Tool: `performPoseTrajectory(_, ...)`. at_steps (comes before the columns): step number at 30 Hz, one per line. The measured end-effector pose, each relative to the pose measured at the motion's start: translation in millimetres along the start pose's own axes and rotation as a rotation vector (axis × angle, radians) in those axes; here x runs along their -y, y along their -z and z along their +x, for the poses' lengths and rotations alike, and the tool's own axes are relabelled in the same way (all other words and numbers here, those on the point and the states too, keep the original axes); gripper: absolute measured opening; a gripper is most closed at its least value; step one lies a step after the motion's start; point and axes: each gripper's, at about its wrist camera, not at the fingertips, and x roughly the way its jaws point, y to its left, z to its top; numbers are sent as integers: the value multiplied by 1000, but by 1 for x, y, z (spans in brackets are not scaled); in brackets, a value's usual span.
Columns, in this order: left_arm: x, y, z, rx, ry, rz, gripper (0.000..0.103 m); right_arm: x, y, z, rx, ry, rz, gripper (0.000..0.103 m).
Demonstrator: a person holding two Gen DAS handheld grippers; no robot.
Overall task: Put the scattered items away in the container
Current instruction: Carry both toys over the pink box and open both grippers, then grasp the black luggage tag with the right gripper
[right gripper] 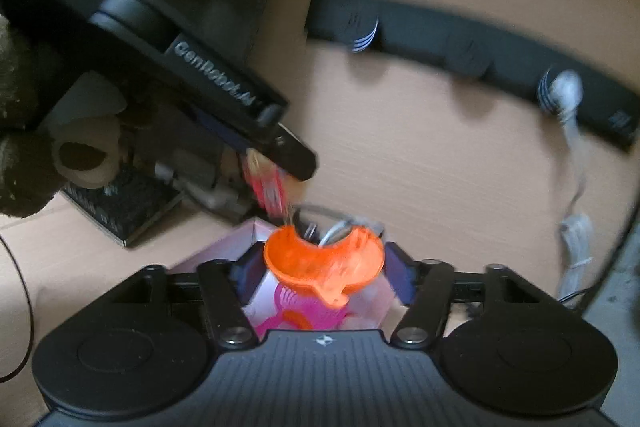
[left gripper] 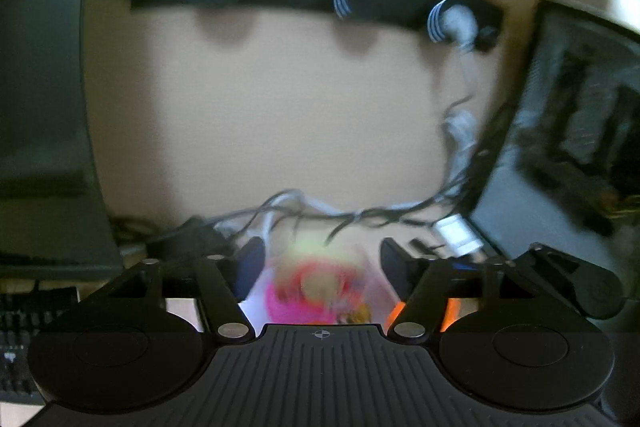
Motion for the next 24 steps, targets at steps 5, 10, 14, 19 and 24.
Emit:
performPoseTrajectory(5, -6, 26, 11, -55, -9, -35, 90, 14, 19, 19, -54, -22, 72, 77)
performPoseTrajectory(10, 20, 60, 1, -97, 85, 8, 95, 39, 59, 14, -126, 24, 170, 77)
performPoseTrajectory(14, 61, 89, 6, -203, 239, 85, 96, 63, 85, 1, -163, 147, 248, 78)
performPoseTrajectory(19, 93, 122, 16, -293, 265, 209, 96, 83, 109, 0, -194, 365, 240, 81)
performPoseTrajectory(24, 86, 130, 20, -307, 200, 175, 97, 94, 123, 10, -245, 458, 180, 62)
